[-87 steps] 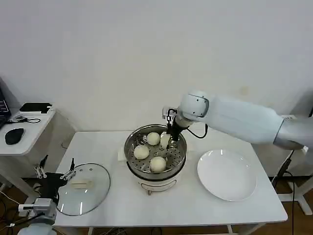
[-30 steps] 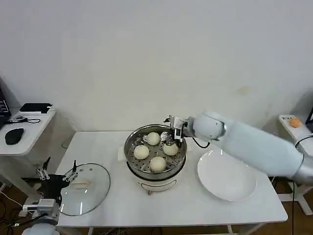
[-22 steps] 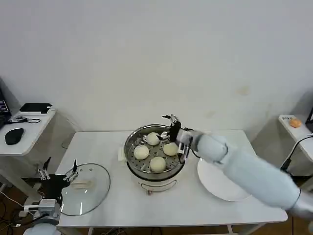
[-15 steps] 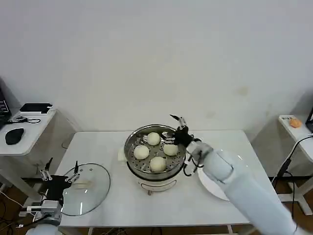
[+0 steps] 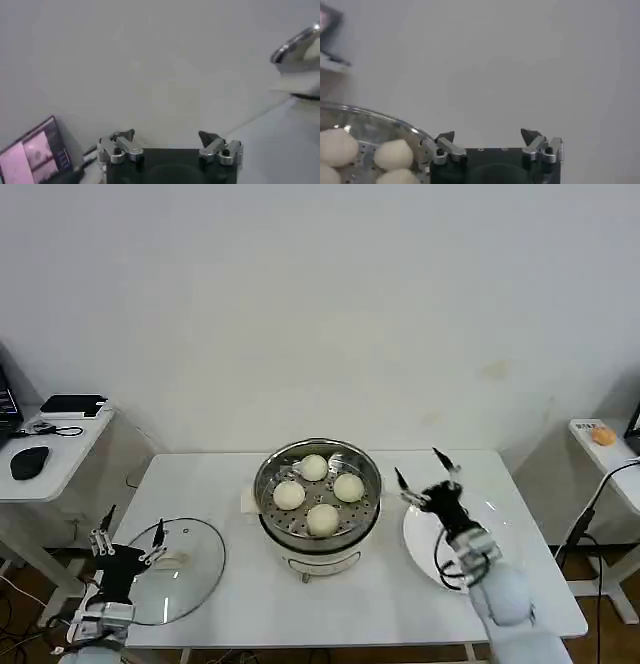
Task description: Take steamed baozi put them in steamer then cover it.
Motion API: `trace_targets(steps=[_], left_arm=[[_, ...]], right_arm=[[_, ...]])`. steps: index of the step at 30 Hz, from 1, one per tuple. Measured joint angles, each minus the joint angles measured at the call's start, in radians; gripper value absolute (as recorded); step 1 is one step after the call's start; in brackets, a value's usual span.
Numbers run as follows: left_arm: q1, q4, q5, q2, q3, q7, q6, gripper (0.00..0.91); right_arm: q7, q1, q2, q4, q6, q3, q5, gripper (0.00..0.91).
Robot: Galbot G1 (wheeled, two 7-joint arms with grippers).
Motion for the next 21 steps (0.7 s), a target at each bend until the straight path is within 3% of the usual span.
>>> trace_targets(steps=[8,21], left_arm=[[0.033,0.053,0.306,0.036,-0.02,0.027,-0.016,0.907],[0.038,0.141,0.655,0.051,0.008,0.044,-0.028,0.907]], right_arm=[[-0.023,-0.146,0.056,0.042,-0.012,0.113,0.052,0.907],[-0.036,-0.247,0.106,0.063,-0.012,0.192,0.082,0.907]])
